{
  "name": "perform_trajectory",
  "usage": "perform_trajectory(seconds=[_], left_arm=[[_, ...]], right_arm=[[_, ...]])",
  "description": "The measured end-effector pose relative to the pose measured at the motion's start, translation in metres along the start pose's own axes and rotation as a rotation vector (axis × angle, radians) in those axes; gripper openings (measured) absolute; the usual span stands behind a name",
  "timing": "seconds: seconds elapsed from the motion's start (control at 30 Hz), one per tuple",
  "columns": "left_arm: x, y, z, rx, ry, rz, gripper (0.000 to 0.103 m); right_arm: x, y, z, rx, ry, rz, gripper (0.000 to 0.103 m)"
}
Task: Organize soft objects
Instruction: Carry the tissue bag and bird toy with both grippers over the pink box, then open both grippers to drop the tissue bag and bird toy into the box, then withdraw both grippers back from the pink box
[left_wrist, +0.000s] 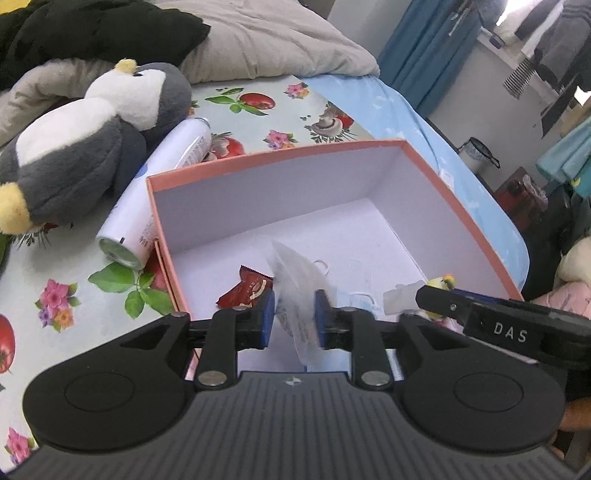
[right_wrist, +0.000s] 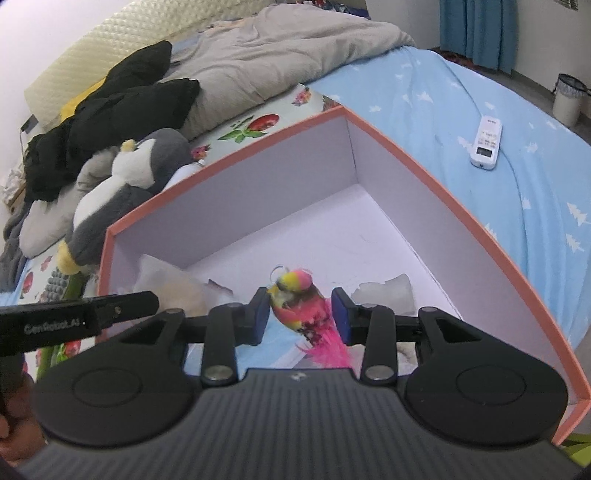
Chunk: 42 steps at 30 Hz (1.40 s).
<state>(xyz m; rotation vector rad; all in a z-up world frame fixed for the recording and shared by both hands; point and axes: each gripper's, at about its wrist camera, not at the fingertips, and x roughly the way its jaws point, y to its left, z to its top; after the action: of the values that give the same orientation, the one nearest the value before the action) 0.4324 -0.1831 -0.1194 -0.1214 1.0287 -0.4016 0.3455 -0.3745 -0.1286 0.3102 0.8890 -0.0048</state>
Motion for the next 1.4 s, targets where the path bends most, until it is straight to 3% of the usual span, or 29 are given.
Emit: perform_trajectory(seconds=[0.03,0.07,0.3,0.63,1.13,1.4], left_arm=[[0.001,-0.001,0.0,0.007,0.004,0.003,0.063],[0.0,-0.003,-0.002,0.012,-0.007,0.012,0.065],[-0.022,-0.008,-0.005,0.018,-0.048,0.02,0.065],[-0.105,-0.027,-0.02,0.056,-0.131,0.025,0.065],[-0.255,-0.059,-0.091,0.099,-0.295,0.0,0.065],[-0.312,-0.066,-0.137,0.104,-0.351,0.008,0.065]], right_arm=[[0.001,-0.001,0.0,0.001,0.002,-0.004,0.051],[0.001,-0.002,-0.001,0.003,0.003,-0.007,0.054],[-0.017,0.0,-0.004,0.004,-0.024,0.0,0.054],[-0.094,0.019,-0.01,-0.017,-0.146,0.029,0.054],[-0.228,0.051,-0.051,-0.074,-0.327,0.063,0.054],[-0.272,0.07,-0.082,-0.118,-0.353,0.086,0.054]])
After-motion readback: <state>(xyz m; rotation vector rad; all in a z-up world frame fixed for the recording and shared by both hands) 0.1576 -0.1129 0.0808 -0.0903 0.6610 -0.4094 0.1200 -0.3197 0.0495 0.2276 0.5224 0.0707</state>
